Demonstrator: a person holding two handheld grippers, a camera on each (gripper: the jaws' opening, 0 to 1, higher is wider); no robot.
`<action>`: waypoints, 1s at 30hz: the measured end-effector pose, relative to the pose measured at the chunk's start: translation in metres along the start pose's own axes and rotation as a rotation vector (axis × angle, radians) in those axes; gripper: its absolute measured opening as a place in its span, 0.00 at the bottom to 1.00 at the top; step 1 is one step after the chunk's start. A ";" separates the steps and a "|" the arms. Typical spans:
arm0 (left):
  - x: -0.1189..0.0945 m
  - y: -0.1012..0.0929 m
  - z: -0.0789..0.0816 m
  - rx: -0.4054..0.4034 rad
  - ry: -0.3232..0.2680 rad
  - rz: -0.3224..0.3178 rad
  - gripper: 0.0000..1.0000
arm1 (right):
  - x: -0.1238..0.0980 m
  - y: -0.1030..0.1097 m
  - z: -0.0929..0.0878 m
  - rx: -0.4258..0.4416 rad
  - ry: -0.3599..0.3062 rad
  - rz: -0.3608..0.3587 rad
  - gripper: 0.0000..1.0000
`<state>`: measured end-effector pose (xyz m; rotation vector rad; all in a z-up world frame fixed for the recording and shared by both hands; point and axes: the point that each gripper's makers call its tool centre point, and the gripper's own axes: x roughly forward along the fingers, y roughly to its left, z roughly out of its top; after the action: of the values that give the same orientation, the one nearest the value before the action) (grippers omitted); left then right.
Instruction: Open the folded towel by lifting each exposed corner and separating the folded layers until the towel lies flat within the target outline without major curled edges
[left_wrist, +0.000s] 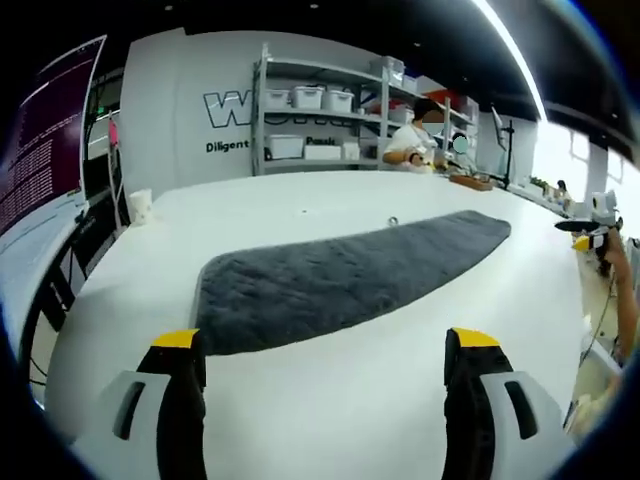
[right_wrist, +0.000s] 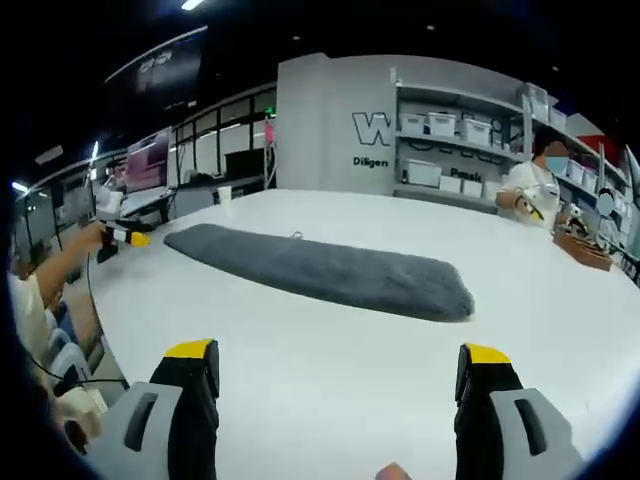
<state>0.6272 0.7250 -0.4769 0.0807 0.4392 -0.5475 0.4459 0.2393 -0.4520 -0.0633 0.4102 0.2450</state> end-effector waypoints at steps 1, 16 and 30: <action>0.002 0.001 0.001 -0.001 -0.003 0.001 0.94 | 0.000 0.001 0.000 -0.001 -0.002 0.001 0.99; 0.047 0.028 0.017 0.020 -0.007 0.035 0.74 | 0.001 0.021 0.009 -0.019 -0.038 0.039 0.99; 0.095 0.084 0.030 0.033 0.019 0.141 0.54 | 0.009 0.033 -0.011 -0.031 0.024 0.090 0.99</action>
<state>0.7550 0.7443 -0.4934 0.1471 0.4394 -0.4157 0.4410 0.2718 -0.4662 -0.0780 0.4340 0.3394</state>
